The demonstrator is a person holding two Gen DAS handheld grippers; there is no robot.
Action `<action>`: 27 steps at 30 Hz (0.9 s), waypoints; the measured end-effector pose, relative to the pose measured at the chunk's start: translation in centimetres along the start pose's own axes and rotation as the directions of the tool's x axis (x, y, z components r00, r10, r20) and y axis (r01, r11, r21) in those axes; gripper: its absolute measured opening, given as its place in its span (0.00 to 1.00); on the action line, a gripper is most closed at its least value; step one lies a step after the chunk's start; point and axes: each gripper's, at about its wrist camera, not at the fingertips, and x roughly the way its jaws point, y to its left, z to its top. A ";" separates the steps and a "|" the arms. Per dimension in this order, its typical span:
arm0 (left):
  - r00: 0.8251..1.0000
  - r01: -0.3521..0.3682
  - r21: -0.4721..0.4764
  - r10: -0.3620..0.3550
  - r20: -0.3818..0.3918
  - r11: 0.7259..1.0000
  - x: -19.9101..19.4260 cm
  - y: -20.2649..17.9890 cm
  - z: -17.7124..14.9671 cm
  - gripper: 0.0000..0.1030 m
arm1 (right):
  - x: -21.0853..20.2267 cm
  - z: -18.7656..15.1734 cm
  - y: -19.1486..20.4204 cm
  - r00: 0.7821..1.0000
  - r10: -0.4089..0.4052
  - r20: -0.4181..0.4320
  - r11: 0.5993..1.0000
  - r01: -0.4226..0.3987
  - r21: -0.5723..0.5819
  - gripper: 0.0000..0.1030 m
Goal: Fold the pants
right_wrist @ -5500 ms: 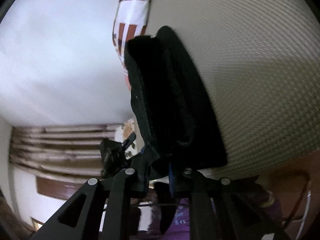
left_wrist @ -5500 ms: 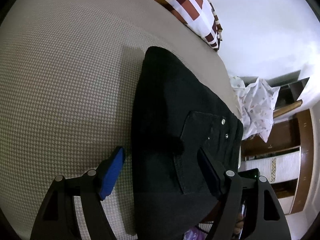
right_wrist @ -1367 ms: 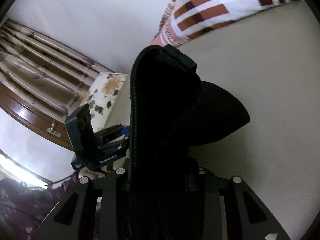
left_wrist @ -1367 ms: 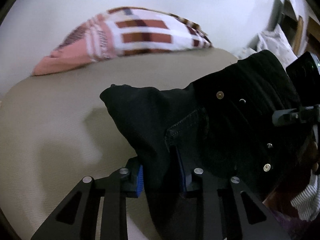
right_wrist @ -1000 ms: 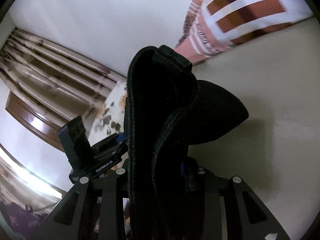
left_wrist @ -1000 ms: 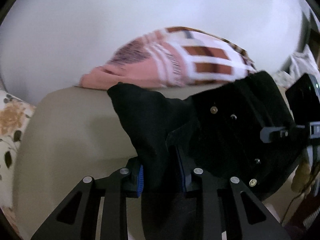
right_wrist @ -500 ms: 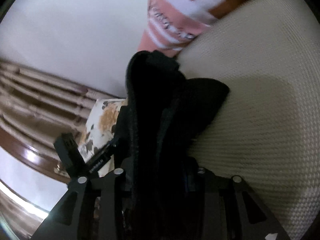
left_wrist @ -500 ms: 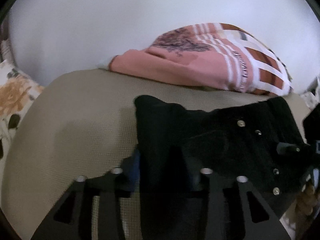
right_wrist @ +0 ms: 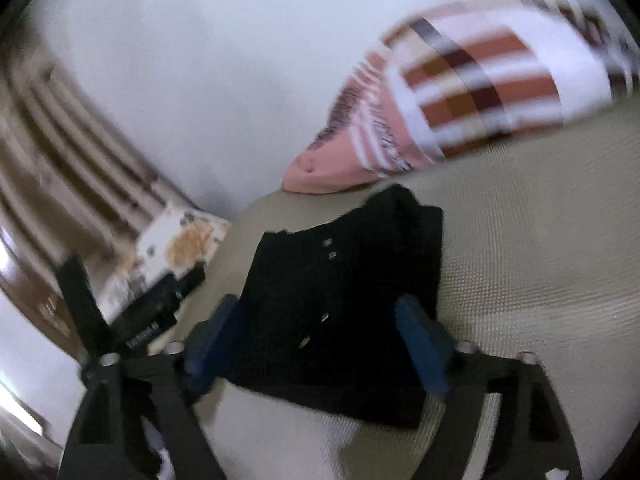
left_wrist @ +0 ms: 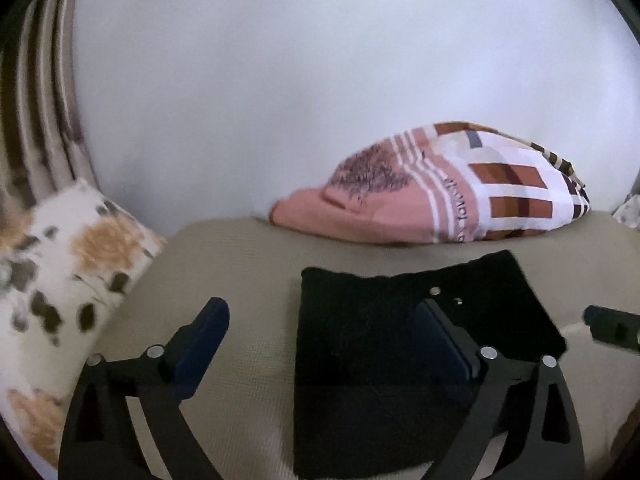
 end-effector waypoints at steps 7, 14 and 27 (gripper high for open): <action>0.992 0.073 0.000 -0.073 0.101 0.997 -8.1 -1.5 0.3 0.99 | -6.3 -2.6 4.6 0.990 -0.105 0.092 0.981 0.118 -0.156 0.97; 0.985 -0.054 0.012 0.051 0.163 0.998 -14.9 -3.0 0.8 1.00 | -12.3 -3.6 7.7 0.972 -0.118 0.202 0.967 0.159 -0.199 1.00; 0.980 0.005 -0.102 0.016 0.199 0.995 -22.2 -0.9 0.0 1.00 | -18.0 -5.0 10.3 0.957 -0.106 0.268 0.970 0.159 -0.184 1.00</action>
